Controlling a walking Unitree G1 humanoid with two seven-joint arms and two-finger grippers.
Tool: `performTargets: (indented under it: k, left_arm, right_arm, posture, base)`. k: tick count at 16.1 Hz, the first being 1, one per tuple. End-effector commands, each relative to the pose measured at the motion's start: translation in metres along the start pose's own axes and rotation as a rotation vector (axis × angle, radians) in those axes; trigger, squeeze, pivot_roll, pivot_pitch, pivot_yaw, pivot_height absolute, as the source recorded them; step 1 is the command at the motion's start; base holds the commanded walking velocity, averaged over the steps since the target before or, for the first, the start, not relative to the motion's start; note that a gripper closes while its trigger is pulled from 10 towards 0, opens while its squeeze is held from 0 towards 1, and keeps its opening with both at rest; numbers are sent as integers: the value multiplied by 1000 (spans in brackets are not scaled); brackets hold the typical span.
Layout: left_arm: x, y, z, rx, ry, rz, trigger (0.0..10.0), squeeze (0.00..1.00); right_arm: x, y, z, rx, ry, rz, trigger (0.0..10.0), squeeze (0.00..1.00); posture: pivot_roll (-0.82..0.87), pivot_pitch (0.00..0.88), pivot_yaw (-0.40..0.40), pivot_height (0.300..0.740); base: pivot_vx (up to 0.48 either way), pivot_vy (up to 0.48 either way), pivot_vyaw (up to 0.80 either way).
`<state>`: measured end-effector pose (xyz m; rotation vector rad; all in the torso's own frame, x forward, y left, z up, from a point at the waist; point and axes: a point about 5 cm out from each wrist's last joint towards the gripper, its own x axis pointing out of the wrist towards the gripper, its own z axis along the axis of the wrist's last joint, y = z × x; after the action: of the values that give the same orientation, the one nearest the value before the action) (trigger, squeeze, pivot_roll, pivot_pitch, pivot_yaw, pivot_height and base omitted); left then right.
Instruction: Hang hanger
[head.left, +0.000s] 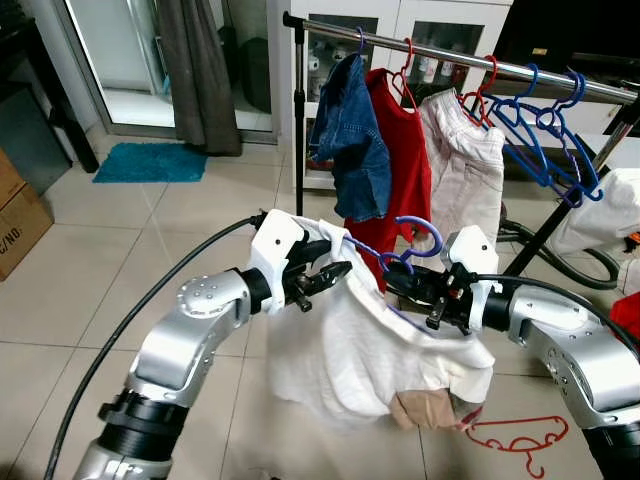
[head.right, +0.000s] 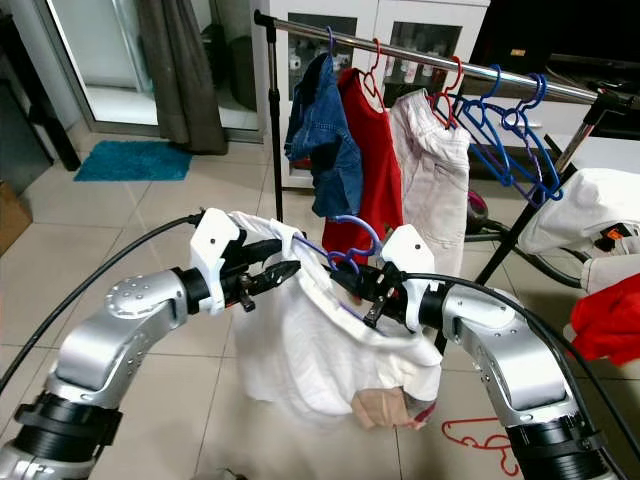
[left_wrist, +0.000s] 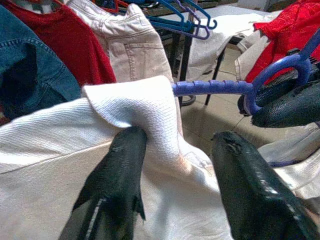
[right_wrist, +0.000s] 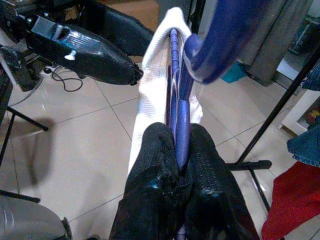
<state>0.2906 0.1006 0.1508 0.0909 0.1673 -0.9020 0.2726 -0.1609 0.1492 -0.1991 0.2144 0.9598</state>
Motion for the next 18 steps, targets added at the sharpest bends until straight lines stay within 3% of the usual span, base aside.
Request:
performTargets:
  k: [1,2,3,4,5,6,7,12,18]
  left_arm:
    - [4,0,-1,33,27,38,10000,1000]
    - [6,3,-2,47,40,78,10000,1000]
    - [8,6,-3,48,43,111,10000,369]
    - [11,10,-2,46,43,149,10000,0]
    - [12,13,-2,40,46,171,10000,0]
    - [12,14,-1,32,39,183,4000,0]
    - [12,16,1,17,25,190,0,0]
    - [13,11,4,28,29,159,0,0]
    - [10,18,2,39,57,179,0,0]
  right_arm:
    - [1,0,10,-34,-24,5,10000,0]
    - [2,0,11,-33,-25,8,10000,0]
    - [3,1,11,-33,-27,12,10000,0]
    - [3,1,11,-34,-28,17,10000,0]
    - [4,2,12,-35,-29,20,10000,0]
    - [4,2,12,-36,-29,21,10000,0]
    - [4,2,11,-37,-28,22,10000,0]
    - [4,1,10,-45,-20,25,10000,0]
    - [5,2,10,-48,-20,33,10000,0]
  posture:
    - [35,0,3,740]
    - [35,0,3,740]
    - [35,0,3,740]
    - [35,0,2,740]
    - [34,0,3,740]
    - [33,0,3,740]
    - [33,0,4,740]
    - [34,0,5,740]
    - [38,0,6,740]
  base:
    - [0,0,0]
    - [0,0,0]
    - [0,0,0]
    - [0,0,0]
    - [0,0,0]
    - [0,0,0]
    - [0,0,0]
    - [0,0,0]
    - [0,0,0]
